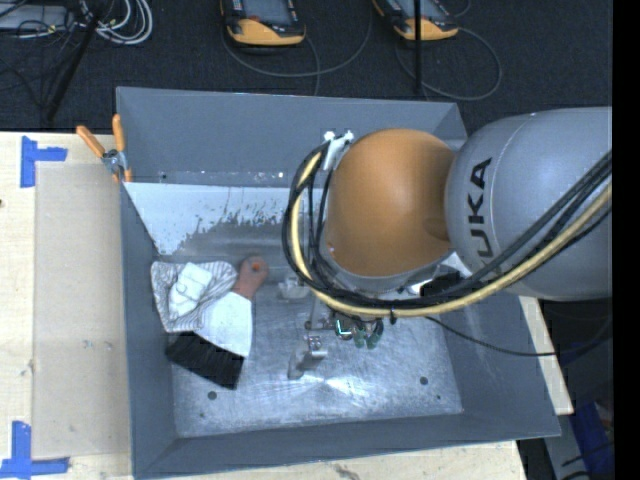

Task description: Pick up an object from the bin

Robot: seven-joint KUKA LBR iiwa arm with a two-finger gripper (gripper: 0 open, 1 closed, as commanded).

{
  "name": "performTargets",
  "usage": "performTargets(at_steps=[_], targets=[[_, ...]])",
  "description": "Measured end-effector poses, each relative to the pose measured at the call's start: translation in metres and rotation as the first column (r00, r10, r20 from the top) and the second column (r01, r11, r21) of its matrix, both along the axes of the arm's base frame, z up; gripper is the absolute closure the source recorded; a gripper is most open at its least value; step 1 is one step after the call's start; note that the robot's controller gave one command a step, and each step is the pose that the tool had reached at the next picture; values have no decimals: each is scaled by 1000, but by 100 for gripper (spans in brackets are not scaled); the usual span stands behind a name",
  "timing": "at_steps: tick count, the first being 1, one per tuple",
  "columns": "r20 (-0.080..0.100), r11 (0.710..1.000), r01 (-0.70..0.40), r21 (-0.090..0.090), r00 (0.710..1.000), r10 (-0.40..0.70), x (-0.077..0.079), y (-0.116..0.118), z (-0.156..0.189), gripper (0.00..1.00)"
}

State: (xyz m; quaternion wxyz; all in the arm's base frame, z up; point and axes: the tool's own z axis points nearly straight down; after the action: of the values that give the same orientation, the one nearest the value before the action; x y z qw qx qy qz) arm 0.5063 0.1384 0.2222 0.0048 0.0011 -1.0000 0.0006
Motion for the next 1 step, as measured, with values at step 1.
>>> performTargets(at_steps=[1], targets=[[8,1000,3,1,1000,-3,2,-1,4,0]])
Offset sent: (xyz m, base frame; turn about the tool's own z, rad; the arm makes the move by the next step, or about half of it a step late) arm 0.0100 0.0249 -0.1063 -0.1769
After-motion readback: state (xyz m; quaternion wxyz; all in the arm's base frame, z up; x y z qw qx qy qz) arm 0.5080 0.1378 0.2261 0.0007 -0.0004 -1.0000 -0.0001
